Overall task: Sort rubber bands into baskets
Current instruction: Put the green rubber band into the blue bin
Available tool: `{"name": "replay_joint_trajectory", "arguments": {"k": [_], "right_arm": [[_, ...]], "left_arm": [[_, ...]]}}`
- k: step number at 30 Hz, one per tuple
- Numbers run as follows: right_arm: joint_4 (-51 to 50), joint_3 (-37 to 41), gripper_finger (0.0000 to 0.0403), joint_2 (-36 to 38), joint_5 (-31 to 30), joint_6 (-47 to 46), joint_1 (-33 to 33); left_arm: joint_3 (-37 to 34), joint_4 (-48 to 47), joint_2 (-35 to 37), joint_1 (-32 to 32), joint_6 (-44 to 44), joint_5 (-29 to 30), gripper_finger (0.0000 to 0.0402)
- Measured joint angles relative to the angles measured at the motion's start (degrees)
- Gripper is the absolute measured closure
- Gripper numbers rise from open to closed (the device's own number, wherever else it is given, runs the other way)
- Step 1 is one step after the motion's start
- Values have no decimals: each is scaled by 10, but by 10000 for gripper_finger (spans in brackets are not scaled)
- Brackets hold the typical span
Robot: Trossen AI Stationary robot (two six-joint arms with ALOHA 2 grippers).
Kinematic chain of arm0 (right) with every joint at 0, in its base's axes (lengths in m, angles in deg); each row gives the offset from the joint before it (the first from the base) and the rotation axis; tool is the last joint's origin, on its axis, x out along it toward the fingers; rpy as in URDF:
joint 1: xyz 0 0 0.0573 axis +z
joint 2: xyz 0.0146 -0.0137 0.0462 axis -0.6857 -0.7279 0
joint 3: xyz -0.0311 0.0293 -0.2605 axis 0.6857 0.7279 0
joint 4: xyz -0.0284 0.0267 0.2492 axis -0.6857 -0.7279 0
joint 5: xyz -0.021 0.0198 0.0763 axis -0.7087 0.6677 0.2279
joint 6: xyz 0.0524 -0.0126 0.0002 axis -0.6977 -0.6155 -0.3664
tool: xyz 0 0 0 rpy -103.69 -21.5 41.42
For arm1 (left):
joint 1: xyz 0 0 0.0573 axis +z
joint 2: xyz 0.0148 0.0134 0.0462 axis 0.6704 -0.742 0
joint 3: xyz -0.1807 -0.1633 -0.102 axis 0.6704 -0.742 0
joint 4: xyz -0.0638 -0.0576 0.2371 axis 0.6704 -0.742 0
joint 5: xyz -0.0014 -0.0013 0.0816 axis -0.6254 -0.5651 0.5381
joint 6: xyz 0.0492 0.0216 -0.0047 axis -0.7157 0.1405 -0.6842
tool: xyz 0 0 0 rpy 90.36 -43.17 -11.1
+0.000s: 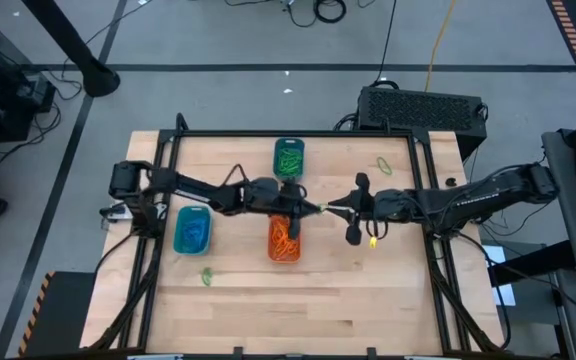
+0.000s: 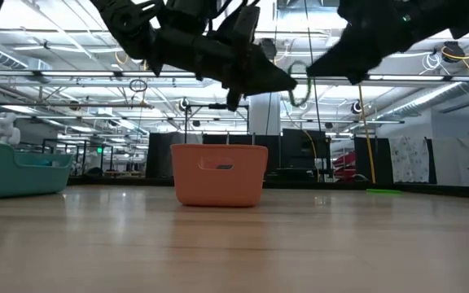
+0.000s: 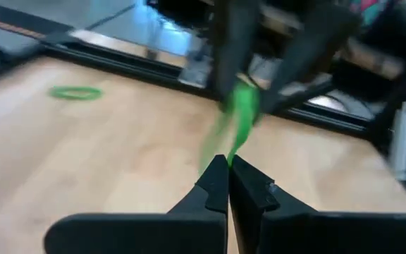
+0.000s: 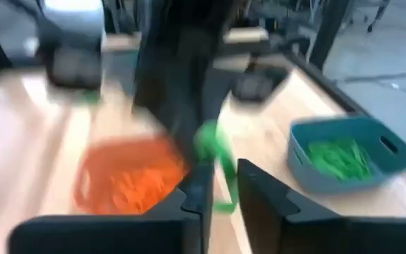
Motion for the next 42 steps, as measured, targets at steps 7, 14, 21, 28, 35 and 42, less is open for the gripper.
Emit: {"name": "replay_joint_trajectory", "arguments": {"k": [7,14,21,28,35,42], "right_arm": [[-140,0,284,39,-95,-33,-7],[-217,0,277,46,-196,-113,-43],[-262,0,280,45,-196,-157,-120],[-309,0,280,45,-184,-165,-238],[-338,0,280,29,-96,-145,-346],[-332,0,280,-36,-69,-109,-425]], "left_arm": [[0,-120,69,77,-37,5,400],[1,-176,70,186,-51,25,401],[0,-189,28,267,9,-7,401],[26,-191,-18,290,68,-57,401],[85,-288,-52,284,68,-78,391],[108,-328,-48,284,47,-70,324]]}}
